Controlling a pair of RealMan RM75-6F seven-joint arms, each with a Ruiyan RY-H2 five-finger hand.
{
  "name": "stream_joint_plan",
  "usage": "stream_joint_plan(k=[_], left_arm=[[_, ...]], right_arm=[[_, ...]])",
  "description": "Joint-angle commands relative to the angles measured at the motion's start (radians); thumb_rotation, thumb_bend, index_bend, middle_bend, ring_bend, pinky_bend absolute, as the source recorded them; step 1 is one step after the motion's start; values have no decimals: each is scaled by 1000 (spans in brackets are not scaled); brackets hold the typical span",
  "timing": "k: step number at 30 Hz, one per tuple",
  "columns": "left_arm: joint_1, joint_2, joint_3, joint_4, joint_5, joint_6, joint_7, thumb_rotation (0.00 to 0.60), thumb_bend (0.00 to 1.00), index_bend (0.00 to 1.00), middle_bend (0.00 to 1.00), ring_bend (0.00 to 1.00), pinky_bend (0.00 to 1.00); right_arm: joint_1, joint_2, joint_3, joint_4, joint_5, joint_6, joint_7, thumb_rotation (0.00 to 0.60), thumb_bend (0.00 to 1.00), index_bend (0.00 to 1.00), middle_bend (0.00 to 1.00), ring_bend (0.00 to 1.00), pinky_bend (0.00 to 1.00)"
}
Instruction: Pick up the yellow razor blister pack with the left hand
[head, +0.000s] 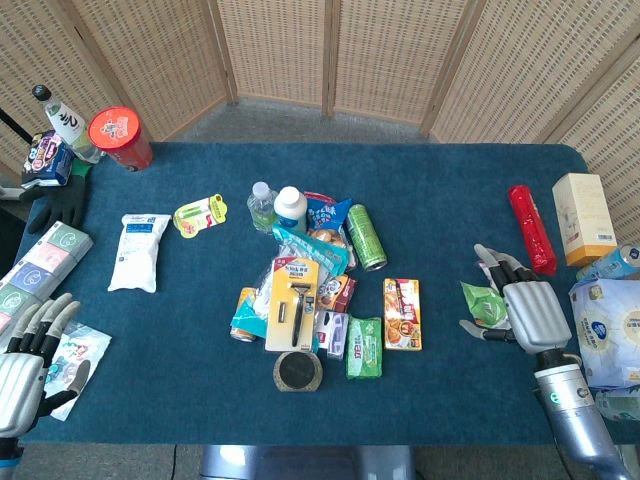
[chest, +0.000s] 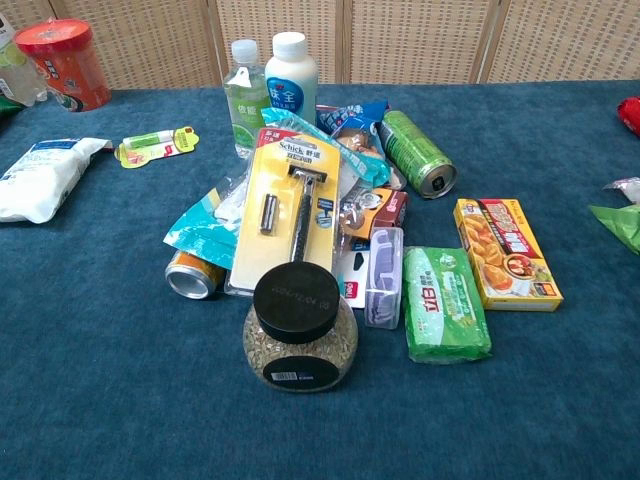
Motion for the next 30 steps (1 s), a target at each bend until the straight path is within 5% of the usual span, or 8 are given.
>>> stream_joint_plan(k=[1, 11, 19, 30], left_arm=[[-4, -1, -1, 0, -4, -9, 0, 600, 480, 2, 30, 0, 0], [-31, 10, -12, -6, 9, -41, 20, 600, 480, 0, 27, 0, 0], [-137, 12, -50, -7, 27, -178, 114, 600, 481, 0, 5, 0, 0], [-300, -122, -85, 88, 80, -347, 187, 600, 355, 0, 0, 0, 0]], right_arm=[[-1, 0, 0, -2, 4, -2, 4, 438, 179, 0, 130, 142, 313], [-18, 8, -4, 2, 1, 7, 40, 439, 180, 0, 130, 141, 313], [-31, 21, -4, -6, -6, 17, 61, 441, 178, 0, 130, 141, 313], [-57, 66, -1, -39, -12, 46, 80, 440, 179, 0, 131, 141, 314]])
